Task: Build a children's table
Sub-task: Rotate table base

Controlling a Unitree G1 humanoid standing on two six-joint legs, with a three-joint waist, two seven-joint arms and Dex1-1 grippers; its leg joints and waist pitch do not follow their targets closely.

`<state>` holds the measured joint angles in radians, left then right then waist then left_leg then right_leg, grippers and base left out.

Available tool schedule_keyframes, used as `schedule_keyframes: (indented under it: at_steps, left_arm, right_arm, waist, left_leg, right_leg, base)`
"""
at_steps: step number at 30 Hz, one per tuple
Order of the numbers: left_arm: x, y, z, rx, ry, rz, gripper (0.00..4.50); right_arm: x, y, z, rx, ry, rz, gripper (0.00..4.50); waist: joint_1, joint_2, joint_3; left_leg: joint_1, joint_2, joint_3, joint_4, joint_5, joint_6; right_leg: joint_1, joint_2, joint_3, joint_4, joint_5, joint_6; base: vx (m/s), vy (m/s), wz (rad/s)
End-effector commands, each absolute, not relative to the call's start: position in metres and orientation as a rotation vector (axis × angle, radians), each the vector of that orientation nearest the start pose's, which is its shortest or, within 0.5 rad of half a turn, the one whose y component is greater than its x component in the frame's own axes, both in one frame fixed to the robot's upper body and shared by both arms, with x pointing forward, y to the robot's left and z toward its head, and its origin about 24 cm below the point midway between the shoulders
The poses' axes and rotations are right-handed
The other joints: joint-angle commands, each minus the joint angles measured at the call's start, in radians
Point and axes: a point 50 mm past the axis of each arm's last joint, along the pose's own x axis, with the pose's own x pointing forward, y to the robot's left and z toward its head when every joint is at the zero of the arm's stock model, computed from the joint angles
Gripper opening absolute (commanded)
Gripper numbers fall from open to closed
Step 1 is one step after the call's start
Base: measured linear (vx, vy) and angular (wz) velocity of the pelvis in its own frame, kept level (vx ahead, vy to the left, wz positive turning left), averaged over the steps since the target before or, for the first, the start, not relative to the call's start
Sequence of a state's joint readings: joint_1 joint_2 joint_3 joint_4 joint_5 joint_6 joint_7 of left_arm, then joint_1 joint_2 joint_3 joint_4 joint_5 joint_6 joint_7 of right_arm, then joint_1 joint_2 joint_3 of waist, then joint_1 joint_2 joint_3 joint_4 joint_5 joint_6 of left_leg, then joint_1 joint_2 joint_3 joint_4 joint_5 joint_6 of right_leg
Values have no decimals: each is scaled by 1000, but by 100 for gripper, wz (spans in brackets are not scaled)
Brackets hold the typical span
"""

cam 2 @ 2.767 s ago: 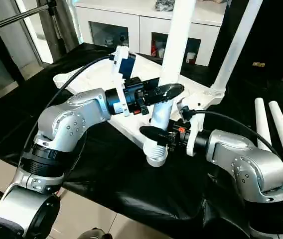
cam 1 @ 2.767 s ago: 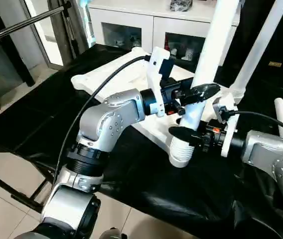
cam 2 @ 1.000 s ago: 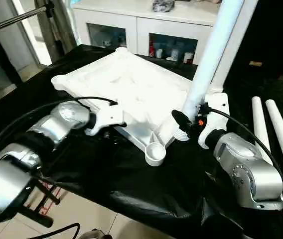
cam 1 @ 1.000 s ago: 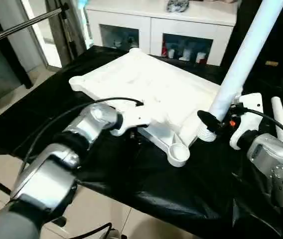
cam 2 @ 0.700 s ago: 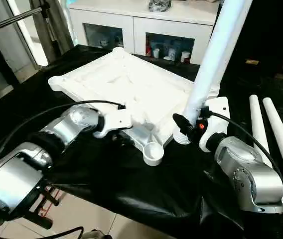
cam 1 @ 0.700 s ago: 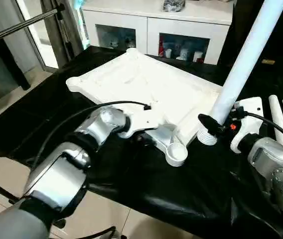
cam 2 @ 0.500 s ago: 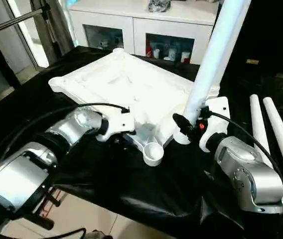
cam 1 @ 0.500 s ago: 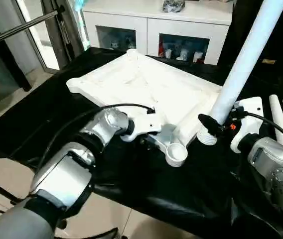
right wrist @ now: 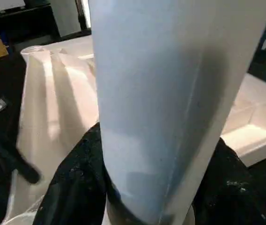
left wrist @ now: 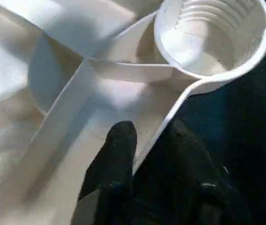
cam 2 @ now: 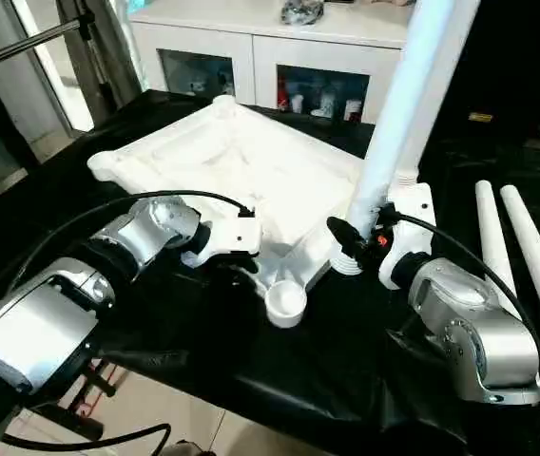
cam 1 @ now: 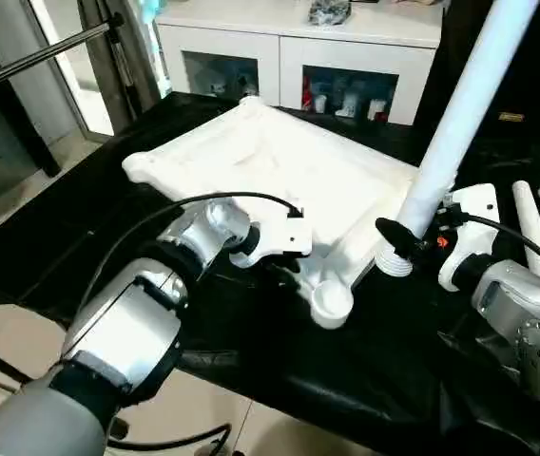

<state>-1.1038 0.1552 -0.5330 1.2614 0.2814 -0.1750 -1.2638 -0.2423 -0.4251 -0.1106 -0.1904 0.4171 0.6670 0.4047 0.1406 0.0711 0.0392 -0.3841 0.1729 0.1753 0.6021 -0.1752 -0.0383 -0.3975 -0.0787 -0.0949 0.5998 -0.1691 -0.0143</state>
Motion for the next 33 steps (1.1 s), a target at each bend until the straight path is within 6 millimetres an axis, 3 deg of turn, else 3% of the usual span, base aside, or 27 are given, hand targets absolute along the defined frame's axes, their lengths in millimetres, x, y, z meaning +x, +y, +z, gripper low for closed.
schedule_keyframes:
  at_steps: [1,11,14,15,17,24,28,33]
  left_arm:
    - [345,83,57,886,792,-1623,89]
    - [335,86,45,985,837,-1707,33]
    - [338,80,45,997,739,-1652,23]
    - [339,78,46,980,729,-1632,22]
    - [340,77,47,960,727,-1618,17]
    - [339,65,54,643,709,-1607,14]
    - [340,63,54,592,697,-1578,4]
    - [342,52,54,537,510,-1471,0]
  right_arm:
    - [286,-197,121,-5,184,453,189]
    - [291,-196,120,-53,186,478,189]
    - [292,-194,120,-62,183,484,189]
    - [293,-194,120,-62,183,485,189]
    - [293,-194,120,-62,182,487,189]
    - [291,-195,119,-42,178,487,189]
    - [290,-196,118,-25,180,485,189]
    - [288,-194,113,8,198,475,189]
  waist:
    - [6,-28,-67]
    - [3,-32,-64]
    - [1,-32,-56]
    - [-1,-31,-53]
    - [-2,-31,-54]
    - [-11,-31,-53]
    - [-17,-31,-57]
    - [-21,-33,-59]
  left_leg:
    - [12,50,-23,-64,-139,66]
    - [14,52,-24,-68,-170,67]
    - [24,51,-24,-73,-218,56]
    - [35,51,-24,-77,-257,45]
    - [37,51,-25,-79,-264,39]
    - [28,46,-27,-79,-260,42]
    - [24,45,-26,-78,-241,52]
    - [20,50,-27,-78,-227,67]
  right_leg:
    - [62,-93,53,-81,-261,-160]
    - [59,-93,49,-87,-331,-148]
    - [57,-94,49,-99,-405,-134]
    - [55,-95,48,-110,-478,-119]
    - [55,-95,49,-111,-495,-112]
    - [57,-96,46,-115,-499,-107]
    - [58,-94,47,-109,-453,-122]
    - [61,-93,46,-102,-378,-152]
  base:
    - [0,0,0]
    - [0,0,0]
    - [0,0,0]
    - [0,0,0]
    - [0,0,0]
    - [0,0,0]
    - [0,0,0]
    - [0,0,0]
